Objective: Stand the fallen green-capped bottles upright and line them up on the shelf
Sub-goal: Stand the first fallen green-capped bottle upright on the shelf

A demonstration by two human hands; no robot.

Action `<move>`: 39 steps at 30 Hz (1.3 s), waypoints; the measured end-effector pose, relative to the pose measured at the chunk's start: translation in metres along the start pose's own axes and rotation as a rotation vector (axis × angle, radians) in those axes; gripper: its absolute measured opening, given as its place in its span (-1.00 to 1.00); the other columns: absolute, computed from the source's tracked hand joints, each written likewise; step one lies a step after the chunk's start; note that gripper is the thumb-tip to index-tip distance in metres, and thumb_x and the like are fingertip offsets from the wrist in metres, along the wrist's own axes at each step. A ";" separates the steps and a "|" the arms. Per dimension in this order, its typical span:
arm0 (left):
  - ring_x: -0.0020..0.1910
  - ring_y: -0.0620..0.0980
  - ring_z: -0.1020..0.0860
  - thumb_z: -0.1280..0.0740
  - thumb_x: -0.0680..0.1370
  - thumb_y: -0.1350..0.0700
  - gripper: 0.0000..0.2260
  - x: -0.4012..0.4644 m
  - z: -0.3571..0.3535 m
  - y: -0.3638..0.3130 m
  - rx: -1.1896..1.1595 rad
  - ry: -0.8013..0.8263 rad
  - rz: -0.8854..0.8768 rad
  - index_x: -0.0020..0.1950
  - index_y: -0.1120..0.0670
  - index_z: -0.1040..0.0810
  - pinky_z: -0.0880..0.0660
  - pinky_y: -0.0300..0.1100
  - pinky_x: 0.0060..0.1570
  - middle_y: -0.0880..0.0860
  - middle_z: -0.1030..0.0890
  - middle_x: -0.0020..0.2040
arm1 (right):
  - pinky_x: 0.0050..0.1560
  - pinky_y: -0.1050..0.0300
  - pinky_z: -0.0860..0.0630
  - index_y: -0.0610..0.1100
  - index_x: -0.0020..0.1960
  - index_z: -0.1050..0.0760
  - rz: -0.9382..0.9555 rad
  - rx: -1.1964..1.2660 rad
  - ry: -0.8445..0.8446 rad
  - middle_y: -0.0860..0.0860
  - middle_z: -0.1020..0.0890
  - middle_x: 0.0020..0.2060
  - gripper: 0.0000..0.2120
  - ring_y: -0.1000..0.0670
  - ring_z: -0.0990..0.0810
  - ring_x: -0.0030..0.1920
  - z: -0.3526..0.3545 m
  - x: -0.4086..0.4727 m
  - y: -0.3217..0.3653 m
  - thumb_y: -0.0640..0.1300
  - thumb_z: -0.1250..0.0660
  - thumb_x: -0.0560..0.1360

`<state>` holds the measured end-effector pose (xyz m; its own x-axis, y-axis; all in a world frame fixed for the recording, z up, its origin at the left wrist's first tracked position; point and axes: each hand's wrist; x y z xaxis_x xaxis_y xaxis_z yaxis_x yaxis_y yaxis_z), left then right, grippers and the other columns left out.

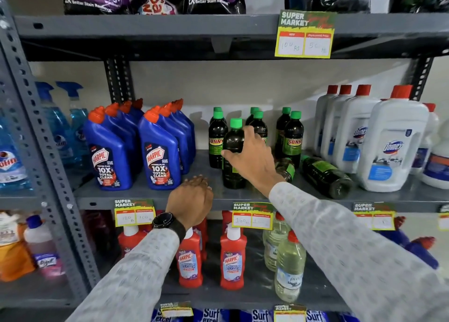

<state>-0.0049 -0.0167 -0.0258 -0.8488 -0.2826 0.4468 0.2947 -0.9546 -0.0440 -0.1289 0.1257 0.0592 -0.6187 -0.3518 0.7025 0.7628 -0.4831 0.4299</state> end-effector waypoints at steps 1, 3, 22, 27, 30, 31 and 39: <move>0.54 0.03 -0.42 0.01 0.70 -0.04 -0.50 0.000 0.000 0.000 0.000 0.001 0.001 0.53 0.14 -0.44 -0.27 -0.11 0.55 0.11 -0.46 0.54 | -0.13 0.02 -0.44 -0.10 0.39 -0.29 -0.026 0.007 -0.005 -0.12 -0.59 0.13 -0.32 -0.21 -0.63 0.06 -0.003 -0.003 0.002 0.17 -0.49 0.45; 0.53 0.03 -0.43 0.00 0.70 -0.03 -0.51 -0.001 -0.001 0.000 -0.002 -0.003 0.012 0.53 0.14 -0.44 -0.27 -0.11 0.54 0.11 -0.46 0.54 | 0.03 -0.04 -0.49 -0.13 0.51 -0.21 -0.118 0.112 -0.002 -0.16 -0.53 0.28 -0.21 -0.22 -0.58 0.22 -0.009 -0.010 0.006 0.14 -0.50 0.46; 0.59 -0.05 -0.33 0.03 0.71 -0.04 -0.50 0.001 0.000 0.000 -0.013 0.005 0.017 0.58 0.10 -0.37 -0.17 -0.15 0.61 0.06 -0.38 0.60 | 0.14 0.14 -0.39 -0.08 0.40 -0.36 -0.290 0.517 0.039 -0.01 -0.46 0.21 -0.24 0.01 -0.44 0.19 -0.045 -0.038 -0.014 -0.04 -0.64 0.32; 0.58 -0.06 -0.34 0.00 0.71 -0.03 -0.51 0.001 -0.002 0.000 -0.018 -0.007 0.021 0.56 0.11 -0.40 -0.17 -0.17 0.59 0.06 -0.40 0.59 | 0.14 0.17 -0.49 0.00 0.49 -0.36 -0.342 0.759 0.153 0.07 -0.64 0.16 -0.36 0.13 -0.60 0.14 -0.040 -0.039 -0.023 -0.26 -0.46 0.47; 0.58 -0.05 -0.35 0.02 0.70 -0.04 -0.50 0.001 -0.003 0.000 -0.004 -0.002 0.014 0.57 0.11 -0.39 -0.17 -0.16 0.59 0.06 -0.39 0.59 | 0.10 0.20 -0.49 0.03 0.37 -0.39 -0.302 0.635 0.104 0.07 -0.60 0.15 -0.38 0.09 -0.60 0.13 -0.042 -0.040 -0.022 -0.15 -0.57 0.40; 0.58 -0.06 -0.35 0.02 0.70 -0.04 -0.50 0.001 -0.002 0.000 -0.003 -0.003 0.017 0.57 0.10 -0.39 -0.18 -0.16 0.59 0.06 -0.40 0.59 | 0.14 0.16 -0.50 0.00 0.37 -0.38 -0.282 0.581 0.084 0.03 -0.56 0.18 -0.34 0.04 -0.58 0.16 -0.043 -0.042 -0.020 -0.10 -0.61 0.36; 0.59 -0.05 -0.33 0.00 0.71 -0.01 -0.52 0.001 0.000 -0.002 0.014 -0.007 0.020 0.57 0.11 -0.39 -0.15 -0.17 0.60 0.07 -0.39 0.59 | 0.31 0.01 -0.52 0.01 0.50 -0.29 -0.246 0.606 0.125 0.04 -0.57 0.25 -0.27 0.05 -0.57 0.22 -0.042 -0.043 -0.018 -0.13 -0.55 0.43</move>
<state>-0.0061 -0.0147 -0.0253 -0.8396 -0.3010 0.4521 0.3177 -0.9473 -0.0408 -0.1238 0.1164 -0.0027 -0.7773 -0.3968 0.4882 0.5450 -0.0373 0.8376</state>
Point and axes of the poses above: each hand's wrist, its own x-axis towards the middle knuckle, its own z-axis out of the back of the hand, y = z × x
